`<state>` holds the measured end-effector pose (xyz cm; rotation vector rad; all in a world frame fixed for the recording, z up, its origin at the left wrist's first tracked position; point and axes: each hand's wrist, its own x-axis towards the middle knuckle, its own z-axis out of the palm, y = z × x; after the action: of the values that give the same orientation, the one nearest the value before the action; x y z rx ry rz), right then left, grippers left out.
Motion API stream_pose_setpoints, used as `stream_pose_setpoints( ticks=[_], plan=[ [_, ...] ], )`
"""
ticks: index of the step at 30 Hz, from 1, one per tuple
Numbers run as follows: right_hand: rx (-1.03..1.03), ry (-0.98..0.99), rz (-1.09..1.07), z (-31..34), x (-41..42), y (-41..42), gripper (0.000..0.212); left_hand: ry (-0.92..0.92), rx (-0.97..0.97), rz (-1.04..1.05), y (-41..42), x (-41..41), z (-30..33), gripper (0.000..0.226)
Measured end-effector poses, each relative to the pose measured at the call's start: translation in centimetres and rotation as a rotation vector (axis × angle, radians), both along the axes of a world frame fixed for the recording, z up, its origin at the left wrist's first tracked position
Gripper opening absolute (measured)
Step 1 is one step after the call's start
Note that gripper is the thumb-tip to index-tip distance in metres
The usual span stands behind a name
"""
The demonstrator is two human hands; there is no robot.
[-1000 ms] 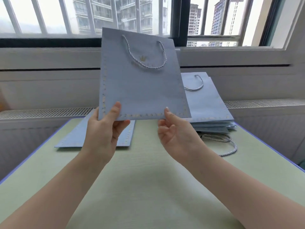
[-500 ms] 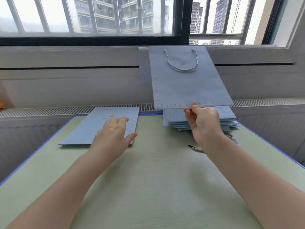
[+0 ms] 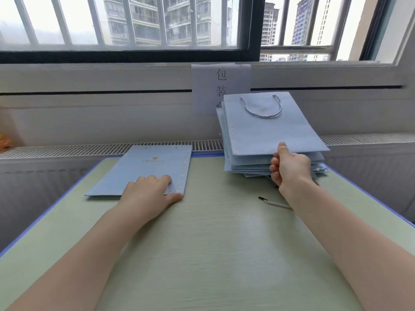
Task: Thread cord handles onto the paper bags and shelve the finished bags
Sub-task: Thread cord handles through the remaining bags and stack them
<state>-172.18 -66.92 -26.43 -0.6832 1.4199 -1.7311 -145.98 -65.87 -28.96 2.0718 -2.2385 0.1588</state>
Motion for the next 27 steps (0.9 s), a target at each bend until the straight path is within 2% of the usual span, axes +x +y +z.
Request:
stream_pose_setpoints(
  ticks=[7, 11, 16, 18, 19, 21, 22, 23, 25, 27],
  plan=[
    [0.083, -0.080, 0.042, 0.4, 0.6, 0.5, 0.027, -0.003, -0.061, -0.064, -0.4, 0.4, 0.0, 0.052],
    [0.086, -0.049, 0.067, 0.6, 0.9, 0.8, 0.025, 0.000, -0.151, -0.142, -0.3, 0.5, 0.4, 0.038],
    [0.034, 0.107, 0.148, 0.4, 1.1, 0.9, 0.025, -0.182, -0.343, -0.235, 0.1, -0.3, 0.2, 0.032],
    [-0.035, 0.324, 0.226, 0.6, 1.4, 1.1, 0.026, -0.186, -0.464, -0.299, -0.1, -0.2, -0.1, 0.023],
    [-0.062, 0.524, 0.276, 0.9, 1.6, 1.4, 0.027, -0.159, -0.534, -0.335, -0.2, -0.1, -0.1, 0.024],
    [-0.011, 1.118, 0.384, 1.1, 1.8, 2.1, 0.030, -0.056, -0.673, -0.348, -0.2, 0.2, 0.0, 0.030],
    [0.081, 1.421, 0.442, 1.1, 2.1, 2.5, 0.029, -0.007, -0.725, -0.349, 0.0, 0.2, 0.3, 0.029],
    [0.193, 1.645, 0.502, 1.0, 2.2, 2.8, 0.026, 0.046, -0.772, -0.352, 0.3, 0.1, 0.6, 0.028],
    [0.386, 1.849, 0.604, 0.8, 2.4, 3.4, 0.020, 0.152, -0.862, -0.370, 0.8, -0.2, 1.3, 0.022],
    [0.468, 1.913, 0.620, 0.8, 2.2, 3.7, 0.009, 0.215, -0.898, -0.380, 1.4, -0.5, 2.3, 0.018]
  ],
)
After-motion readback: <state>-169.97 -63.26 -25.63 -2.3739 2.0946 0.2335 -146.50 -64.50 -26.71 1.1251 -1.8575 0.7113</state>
